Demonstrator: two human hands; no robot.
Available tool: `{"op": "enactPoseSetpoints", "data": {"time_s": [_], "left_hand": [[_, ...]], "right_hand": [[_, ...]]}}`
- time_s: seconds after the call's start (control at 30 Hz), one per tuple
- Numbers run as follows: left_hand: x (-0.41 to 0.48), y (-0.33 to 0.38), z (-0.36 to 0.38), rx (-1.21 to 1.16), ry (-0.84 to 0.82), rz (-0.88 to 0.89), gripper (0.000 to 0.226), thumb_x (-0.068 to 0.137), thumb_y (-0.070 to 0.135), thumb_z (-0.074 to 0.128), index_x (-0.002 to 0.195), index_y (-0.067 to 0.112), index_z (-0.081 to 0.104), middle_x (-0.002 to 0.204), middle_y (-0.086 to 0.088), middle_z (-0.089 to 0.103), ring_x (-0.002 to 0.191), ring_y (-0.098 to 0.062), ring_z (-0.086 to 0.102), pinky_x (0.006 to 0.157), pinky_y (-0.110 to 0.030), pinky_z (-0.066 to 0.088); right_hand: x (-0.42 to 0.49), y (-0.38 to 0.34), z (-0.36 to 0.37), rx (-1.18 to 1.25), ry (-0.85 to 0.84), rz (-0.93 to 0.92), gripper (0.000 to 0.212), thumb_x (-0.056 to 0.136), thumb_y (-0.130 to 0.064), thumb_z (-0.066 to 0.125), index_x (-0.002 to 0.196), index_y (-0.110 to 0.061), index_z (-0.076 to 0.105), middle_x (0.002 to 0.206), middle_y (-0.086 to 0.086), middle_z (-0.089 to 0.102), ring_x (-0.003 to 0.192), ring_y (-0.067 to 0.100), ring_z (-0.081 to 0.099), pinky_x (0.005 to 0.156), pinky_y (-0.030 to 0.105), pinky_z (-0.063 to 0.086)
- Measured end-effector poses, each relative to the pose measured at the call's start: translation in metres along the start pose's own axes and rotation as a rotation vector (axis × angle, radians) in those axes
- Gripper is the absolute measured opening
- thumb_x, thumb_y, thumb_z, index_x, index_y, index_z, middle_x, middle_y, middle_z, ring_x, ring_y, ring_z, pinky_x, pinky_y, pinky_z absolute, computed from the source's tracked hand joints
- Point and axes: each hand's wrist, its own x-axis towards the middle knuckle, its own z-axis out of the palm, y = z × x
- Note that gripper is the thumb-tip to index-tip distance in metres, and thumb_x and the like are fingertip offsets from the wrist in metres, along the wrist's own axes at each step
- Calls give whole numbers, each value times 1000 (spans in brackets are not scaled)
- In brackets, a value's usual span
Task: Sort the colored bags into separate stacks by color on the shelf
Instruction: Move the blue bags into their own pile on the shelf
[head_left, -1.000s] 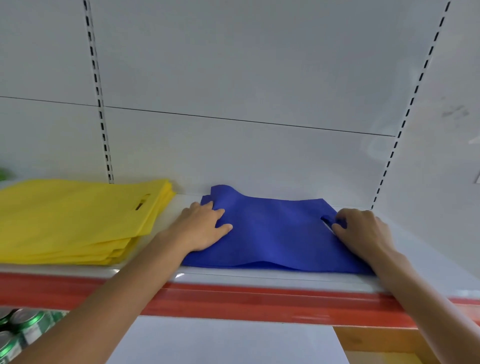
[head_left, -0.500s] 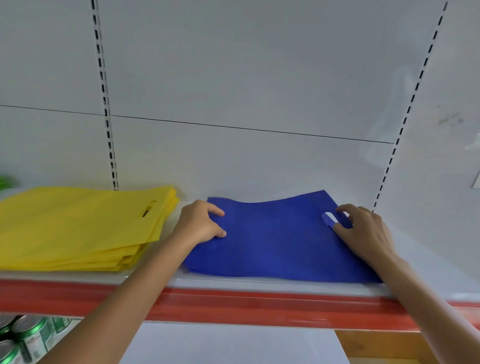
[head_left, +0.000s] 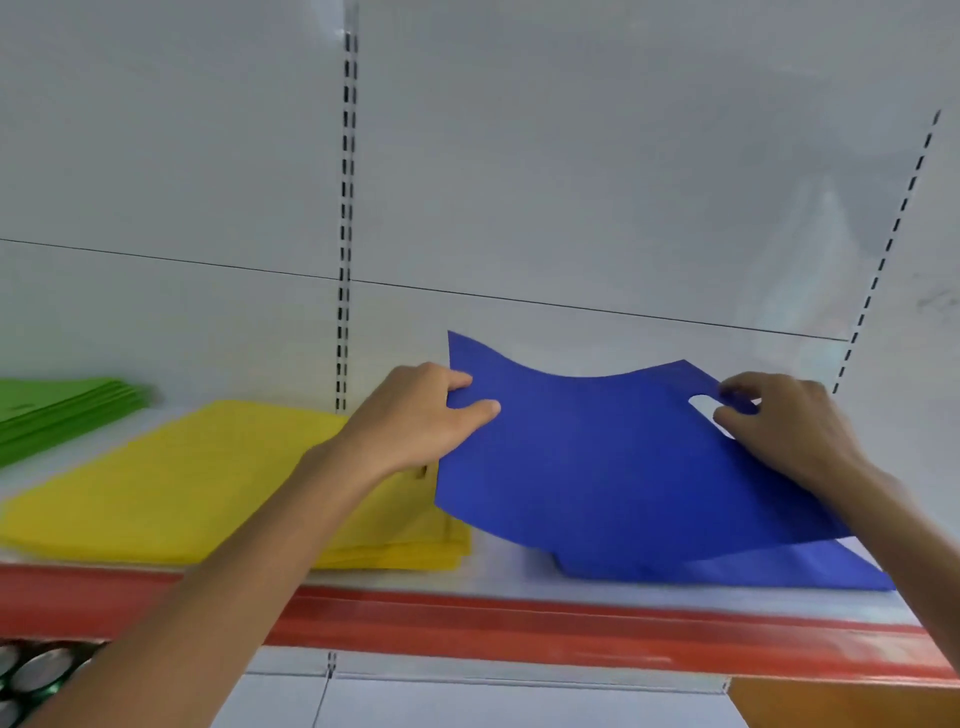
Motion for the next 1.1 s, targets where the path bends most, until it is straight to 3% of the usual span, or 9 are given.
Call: {"op": "enactPoseSetpoints", "data": {"time_s": [0.2,0.4,0.87,1.1], "left_hand": [[-39,-108,-95,29,-39,49,62,86,41,59,141,19,40,143,6,43,131,-10,40,99,-19,30],[-73,-214,-173,50,-135,27,52,91,25,56,140,19,40,143,6,42,130,-10,41,96,-15,29],[-105,-424,-336,97,20,-145,54,92,36,52,141,18,38,147,5,37,135,-10,35,104,-20,26],[-124,-565,-433,146,-33,-108,55,93,36,50,142,16,37,148,4,35,136,-12,33,107,-22,24]], "right_hand": [[-60,-124,20,81,3,-5,28,83,-20,59,109,-19,67,112,4,67,104,28,57,90,41,47],[-109,-246,53,87,-27,-18,28,85,-26,59,110,-18,67,113,4,65,105,28,57,81,33,42],[-136,-504,123,15,-80,-187,28,87,-30,55,112,-21,63,113,5,64,102,29,56,74,32,39],[-202,-650,184,77,-51,-138,30,87,-35,56,112,-19,63,113,7,63,103,31,56,77,33,39]]}}
